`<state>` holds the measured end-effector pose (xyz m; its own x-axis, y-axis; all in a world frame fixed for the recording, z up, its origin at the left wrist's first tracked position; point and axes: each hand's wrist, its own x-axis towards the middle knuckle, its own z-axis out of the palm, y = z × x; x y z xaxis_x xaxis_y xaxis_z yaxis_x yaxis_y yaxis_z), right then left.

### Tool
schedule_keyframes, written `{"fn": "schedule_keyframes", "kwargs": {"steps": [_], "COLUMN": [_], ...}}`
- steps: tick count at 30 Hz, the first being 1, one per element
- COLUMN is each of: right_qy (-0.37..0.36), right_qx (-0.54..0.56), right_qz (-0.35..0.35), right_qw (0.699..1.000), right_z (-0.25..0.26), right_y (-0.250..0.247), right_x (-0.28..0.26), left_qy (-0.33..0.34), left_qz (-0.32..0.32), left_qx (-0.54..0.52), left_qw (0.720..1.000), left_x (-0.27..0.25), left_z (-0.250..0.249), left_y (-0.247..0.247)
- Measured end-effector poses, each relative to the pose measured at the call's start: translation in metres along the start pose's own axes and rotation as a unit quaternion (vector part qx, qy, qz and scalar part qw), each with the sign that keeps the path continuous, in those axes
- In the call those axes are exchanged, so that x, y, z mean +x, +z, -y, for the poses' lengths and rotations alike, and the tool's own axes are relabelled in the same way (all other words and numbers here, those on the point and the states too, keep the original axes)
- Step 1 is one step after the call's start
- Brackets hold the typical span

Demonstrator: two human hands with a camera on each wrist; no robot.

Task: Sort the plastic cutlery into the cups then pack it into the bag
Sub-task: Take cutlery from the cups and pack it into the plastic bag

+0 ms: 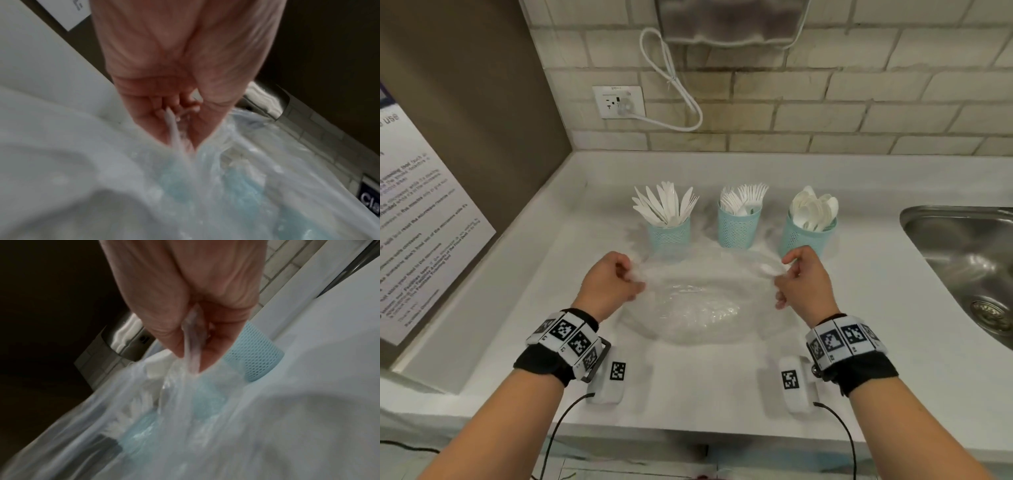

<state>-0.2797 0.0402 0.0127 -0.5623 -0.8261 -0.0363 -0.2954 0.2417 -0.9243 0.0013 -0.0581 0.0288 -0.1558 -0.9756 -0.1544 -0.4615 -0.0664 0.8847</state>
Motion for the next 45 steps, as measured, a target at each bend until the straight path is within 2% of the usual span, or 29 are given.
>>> {"fn": "schedule_keyframes", "kwargs": {"steps": [3,6,8,11,14,16,18,20,23,25,29,32,36,38,40,42,44,45], "right_qy": [0.011,0.020,0.027,0.030,0.005,-0.007,0.003,0.037,0.081,0.070,0.057,0.061,0.015,-0.031,-0.081,-0.144,-0.194,-0.201], "right_qx": [-0.043,-0.070,-0.075,-0.047,0.023,0.025,0.040,0.091,0.161,0.177,0.181,0.177,0.109,0.101,0.091,0.070,0.072,0.079], "right_qz": [-0.074,-0.095,-0.080,-0.002,0.057,0.077,0.096,0.116,0.071,0.034,0.066,0.073,0.032,0.008,-0.011,-0.006,0.050,0.087], "right_qw": [0.996,0.993,0.994,0.998,0.998,0.997,0.995,0.988,0.981,0.981,0.980,0.979,0.993,0.994,0.992,0.987,0.977,0.972], "right_z": [-0.008,-0.015,-0.019,-0.016,-0.007,-0.002,0.002,0.006,0.008,0.007,0.000,-0.001,0.015,0.037,0.062,0.085,0.104,0.112], "right_y": [-0.015,-0.013,-0.009,-0.010,-0.010,-0.008,-0.009,-0.010,-0.009,-0.007,-0.010,-0.017,-0.021,-0.022,-0.021,-0.013,0.004,0.014], "right_x": [-0.001,-0.007,-0.010,-0.016,-0.020,-0.021,-0.024,-0.026,-0.023,-0.021,-0.019,-0.016,-0.013,-0.013,-0.014,-0.017,-0.024,-0.028], "left_qy": [0.037,0.068,0.065,0.066,0.106,0.110,0.079,0.031,-0.013,-0.025,0.011,0.010,0.001,0.004,0.058,0.142,0.199,0.207], "left_qz": [-0.113,-0.130,-0.103,-0.017,0.042,0.080,0.097,0.098,0.074,0.069,0.091,0.105,0.116,0.087,0.054,0.056,0.076,0.083], "left_qx": [0.099,0.172,0.152,0.074,0.034,0.024,-0.017,-0.102,-0.204,-0.215,-0.120,-0.057,0.088,0.209,0.307,0.312,0.283,0.269], "left_qw": [0.988,0.974,0.981,0.995,0.993,0.990,0.992,0.990,0.976,0.974,0.989,0.993,0.989,0.974,0.948,0.938,0.935,0.937], "left_x": [0.004,0.003,0.001,-0.009,-0.015,-0.016,-0.017,-0.014,-0.010,-0.009,-0.009,-0.011,-0.015,-0.019,-0.025,-0.031,-0.034,-0.034], "left_z": [0.010,0.015,0.016,0.015,0.013,0.013,0.010,0.009,0.005,0.006,0.017,0.020,0.021,0.016,0.007,-0.006,-0.017,-0.022], "left_y": [-0.015,-0.017,-0.014,-0.012,-0.012,-0.012,-0.013,-0.014,-0.018,-0.021,-0.028,-0.031,-0.021,-0.017,-0.010,0.001,0.018,0.026]}}
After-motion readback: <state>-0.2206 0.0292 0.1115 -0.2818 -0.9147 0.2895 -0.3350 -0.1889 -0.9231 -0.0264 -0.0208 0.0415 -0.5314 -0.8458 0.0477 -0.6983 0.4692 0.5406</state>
